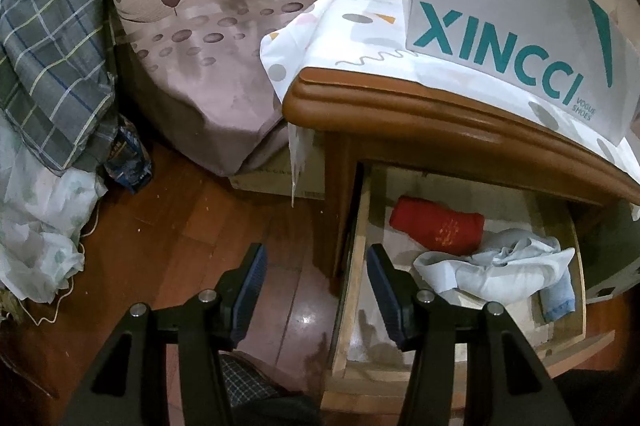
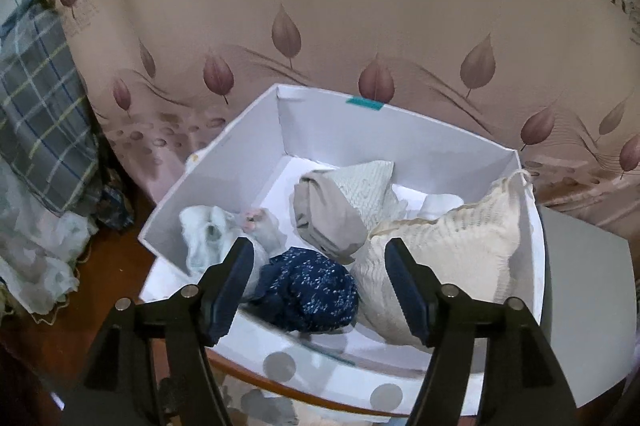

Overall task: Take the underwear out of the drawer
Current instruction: 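Reach the right tool into the drawer toward the light blue underwear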

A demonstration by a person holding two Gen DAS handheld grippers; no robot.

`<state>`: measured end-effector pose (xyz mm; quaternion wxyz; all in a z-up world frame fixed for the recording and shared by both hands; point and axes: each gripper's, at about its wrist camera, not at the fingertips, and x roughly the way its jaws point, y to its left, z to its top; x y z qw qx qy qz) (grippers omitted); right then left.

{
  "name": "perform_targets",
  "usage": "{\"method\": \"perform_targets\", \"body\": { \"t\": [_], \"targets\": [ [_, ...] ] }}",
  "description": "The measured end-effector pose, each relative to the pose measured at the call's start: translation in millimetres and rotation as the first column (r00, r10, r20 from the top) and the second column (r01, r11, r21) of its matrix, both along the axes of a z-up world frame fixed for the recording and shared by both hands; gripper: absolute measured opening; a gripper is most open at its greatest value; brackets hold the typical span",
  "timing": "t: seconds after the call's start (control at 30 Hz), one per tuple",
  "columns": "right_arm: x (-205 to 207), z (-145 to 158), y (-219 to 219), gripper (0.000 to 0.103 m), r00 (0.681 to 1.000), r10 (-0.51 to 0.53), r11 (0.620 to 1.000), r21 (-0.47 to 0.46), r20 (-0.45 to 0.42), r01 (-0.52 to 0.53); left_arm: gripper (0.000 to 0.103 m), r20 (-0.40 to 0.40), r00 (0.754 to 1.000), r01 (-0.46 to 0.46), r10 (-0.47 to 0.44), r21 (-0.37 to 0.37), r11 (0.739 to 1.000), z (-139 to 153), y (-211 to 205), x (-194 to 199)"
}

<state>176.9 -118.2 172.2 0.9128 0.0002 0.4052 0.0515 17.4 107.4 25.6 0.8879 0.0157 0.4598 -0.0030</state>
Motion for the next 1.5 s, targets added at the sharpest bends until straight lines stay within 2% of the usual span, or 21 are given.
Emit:
{"method": "perform_targets", "body": {
  "t": [0.17, 0.3, 0.47, 0.67, 0.8, 1.0, 1.3, 1.5],
  "targets": [
    [-37, 14, -12, 0.067, 0.999, 0.023, 1.000, 0.017, 0.026, -0.024, 0.053, -0.013, 1.000, 0.002, -0.002, -0.003, 1.000, -2, 1, 1],
    [-77, 4, -28, 0.067, 0.999, 0.047, 0.999, 0.009, -0.001, -0.047, 0.053, -0.025, 1.000, -0.002, 0.002, -0.003, 1.000, -5, 1, 2],
    [-127, -37, -52, 0.067, 0.994, 0.047, 0.999, -0.011, -0.099, -0.048, 0.053, -0.030, 1.000, 0.003, -0.003, 0.016, 1.000, -8, -1, 2],
    [-162, -99, -74, 0.067, 0.970, 0.034, 0.999, -0.032, -0.240, -0.043, 0.053, -0.037, 0.999, 0.012, -0.011, 0.029, 1.000, -11, -4, 1],
    [-169, -143, -83, 0.067, 0.942, 0.040, 0.995, -0.074, -0.333, -0.069, 0.053, -0.042, 0.999, 0.021, -0.020, 0.029, 0.999, -12, -6, 1],
    [-163, -198, -81, 0.066, 0.895, 0.097, 0.974, -0.145, -0.435, -0.176, 0.053, -0.055, 0.998, 0.015, -0.015, 0.000, 1.000, -13, -3, 4],
    [-141, -249, -75, 0.064, 0.850, 0.127, 0.942, -0.206, -0.511, -0.265, 0.053, -0.071, 0.997, 0.003, -0.006, -0.032, 0.999, -16, -2, 8],
    [-122, -283, -69, 0.064, 0.807, 0.147, 0.900, -0.262, -0.572, -0.349, 0.053, -0.076, 0.997, 0.009, -0.011, -0.022, 1.000, -18, -4, 9]
  ]
}}
